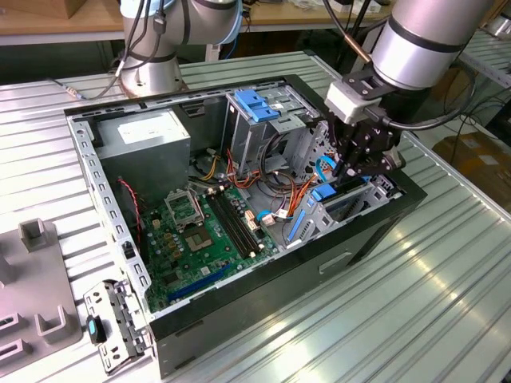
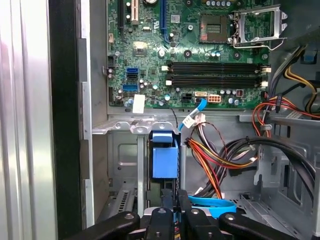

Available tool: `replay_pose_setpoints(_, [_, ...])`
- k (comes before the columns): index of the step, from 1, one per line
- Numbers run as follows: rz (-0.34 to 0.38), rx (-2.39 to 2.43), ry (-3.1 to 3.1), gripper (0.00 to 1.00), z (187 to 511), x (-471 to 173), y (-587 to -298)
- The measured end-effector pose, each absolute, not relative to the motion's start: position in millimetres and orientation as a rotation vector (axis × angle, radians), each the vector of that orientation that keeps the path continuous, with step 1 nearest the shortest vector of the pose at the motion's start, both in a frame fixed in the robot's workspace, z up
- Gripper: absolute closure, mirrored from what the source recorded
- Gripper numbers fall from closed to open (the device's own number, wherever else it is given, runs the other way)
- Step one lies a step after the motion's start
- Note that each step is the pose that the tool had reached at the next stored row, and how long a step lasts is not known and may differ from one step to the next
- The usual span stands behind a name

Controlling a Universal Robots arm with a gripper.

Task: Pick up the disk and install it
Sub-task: 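Insert the second disk wire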

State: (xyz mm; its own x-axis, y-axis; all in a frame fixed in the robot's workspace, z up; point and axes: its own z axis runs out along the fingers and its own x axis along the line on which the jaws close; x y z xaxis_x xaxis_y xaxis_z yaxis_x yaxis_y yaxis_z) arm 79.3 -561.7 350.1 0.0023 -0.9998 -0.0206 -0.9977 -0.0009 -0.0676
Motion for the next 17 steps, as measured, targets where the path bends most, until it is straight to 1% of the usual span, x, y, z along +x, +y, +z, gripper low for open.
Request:
replay_pose_setpoints(8, [-0.071, -2.169, 2.165, 0.84, 349.8, 78.7, -562.6])
replay_pose_setpoints(17, [-0.052, -2.156, 2.154, 0.84, 346.1, 77.5, -564.8])
